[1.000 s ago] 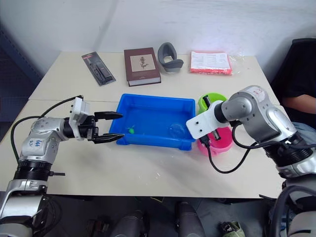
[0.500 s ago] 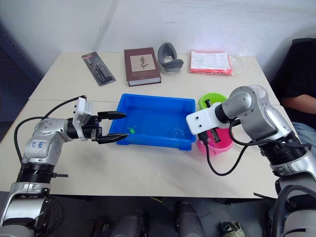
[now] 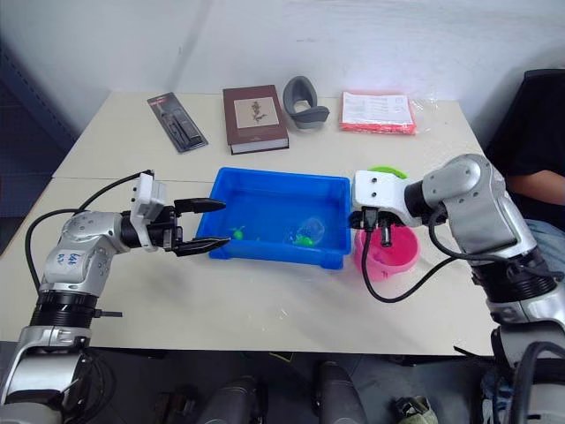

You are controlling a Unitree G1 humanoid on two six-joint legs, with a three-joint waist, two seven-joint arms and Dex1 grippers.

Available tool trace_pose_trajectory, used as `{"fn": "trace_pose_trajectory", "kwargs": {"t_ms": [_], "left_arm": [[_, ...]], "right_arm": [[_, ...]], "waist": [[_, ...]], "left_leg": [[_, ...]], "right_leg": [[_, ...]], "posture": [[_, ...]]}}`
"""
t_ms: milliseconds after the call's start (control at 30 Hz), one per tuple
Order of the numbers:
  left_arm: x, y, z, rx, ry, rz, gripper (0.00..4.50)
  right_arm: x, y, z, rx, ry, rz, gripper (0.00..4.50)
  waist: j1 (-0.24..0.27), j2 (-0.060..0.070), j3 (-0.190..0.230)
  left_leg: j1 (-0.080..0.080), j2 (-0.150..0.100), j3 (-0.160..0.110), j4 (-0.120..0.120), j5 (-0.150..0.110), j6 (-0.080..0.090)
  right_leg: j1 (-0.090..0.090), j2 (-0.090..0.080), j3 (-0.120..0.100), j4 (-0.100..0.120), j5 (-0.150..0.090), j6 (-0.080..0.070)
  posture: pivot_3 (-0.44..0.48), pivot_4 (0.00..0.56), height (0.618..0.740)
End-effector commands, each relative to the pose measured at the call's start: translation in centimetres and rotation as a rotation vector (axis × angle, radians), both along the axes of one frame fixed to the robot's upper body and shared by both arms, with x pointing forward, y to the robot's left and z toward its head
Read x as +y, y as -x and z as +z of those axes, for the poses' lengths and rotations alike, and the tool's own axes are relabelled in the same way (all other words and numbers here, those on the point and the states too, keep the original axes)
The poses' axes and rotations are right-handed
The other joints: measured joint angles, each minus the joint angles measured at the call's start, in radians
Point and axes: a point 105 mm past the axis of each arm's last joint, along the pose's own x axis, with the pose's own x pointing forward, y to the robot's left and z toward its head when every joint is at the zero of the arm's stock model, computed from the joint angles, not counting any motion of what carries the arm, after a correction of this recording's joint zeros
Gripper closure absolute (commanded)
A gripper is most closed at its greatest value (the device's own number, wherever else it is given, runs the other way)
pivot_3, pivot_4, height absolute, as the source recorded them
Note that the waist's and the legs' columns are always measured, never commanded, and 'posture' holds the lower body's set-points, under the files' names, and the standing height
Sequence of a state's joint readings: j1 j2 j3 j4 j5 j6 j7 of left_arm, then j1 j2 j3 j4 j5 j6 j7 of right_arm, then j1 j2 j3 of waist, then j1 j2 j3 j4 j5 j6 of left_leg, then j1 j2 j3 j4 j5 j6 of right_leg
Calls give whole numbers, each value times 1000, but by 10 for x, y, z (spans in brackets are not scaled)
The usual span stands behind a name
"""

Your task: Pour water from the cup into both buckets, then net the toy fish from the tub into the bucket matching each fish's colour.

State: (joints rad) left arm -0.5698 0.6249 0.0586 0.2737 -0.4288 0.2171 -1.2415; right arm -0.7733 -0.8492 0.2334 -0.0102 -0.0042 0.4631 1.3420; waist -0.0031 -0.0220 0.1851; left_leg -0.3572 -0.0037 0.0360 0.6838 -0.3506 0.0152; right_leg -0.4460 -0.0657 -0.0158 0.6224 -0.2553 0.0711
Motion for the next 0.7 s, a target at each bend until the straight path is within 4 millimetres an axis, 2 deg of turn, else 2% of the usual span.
{"fn": "trace_pose_trajectory", "kwargs": {"t_ms": [33,167,433,500,600,700], "left_arm": [[0,2,9,-39,20,-5,30],[-1,2,9,-40,25,-3,30],[-7,1,16,-39,76,-11,30],[-9,0,19,-42,98,-5,30],[-14,-1,21,-42,138,13,30],[-20,-4,24,-23,192,40,30]], "right_arm": [[-1,2,17,-54,-95,-36,4500],[-3,5,27,-75,-213,-82,4500],[-22,26,49,-236,-427,-205,4500],[-30,34,53,-278,-470,-261,4500],[-51,41,59,-320,-527,-386,4500],[-76,45,62,-400,-512,-509,4500]], "waist": [[0,0,0],[0,0,0],[4,0,0],[4,0,0],[5,0,0],[5,0,0]], "left_leg": [[0,0,0,0,0,0],[0,0,0,0,0,0],[-1,0,-1,0,0,0],[-1,0,-1,0,0,0],[-1,0,-1,0,0,0],[-1,0,-1,0,0,0]], "right_leg": [[0,0,0,0,0,0],[0,0,0,0,0,0],[0,-1,0,-1,0,0],[0,-1,0,0,0,1],[0,-1,0,0,0,1],[0,-1,0,0,1,1]], "posture": [[0,150,740],[0,150,740],[0,150,740],[0,150,740],[0,150,740],[0,150,740]]}}
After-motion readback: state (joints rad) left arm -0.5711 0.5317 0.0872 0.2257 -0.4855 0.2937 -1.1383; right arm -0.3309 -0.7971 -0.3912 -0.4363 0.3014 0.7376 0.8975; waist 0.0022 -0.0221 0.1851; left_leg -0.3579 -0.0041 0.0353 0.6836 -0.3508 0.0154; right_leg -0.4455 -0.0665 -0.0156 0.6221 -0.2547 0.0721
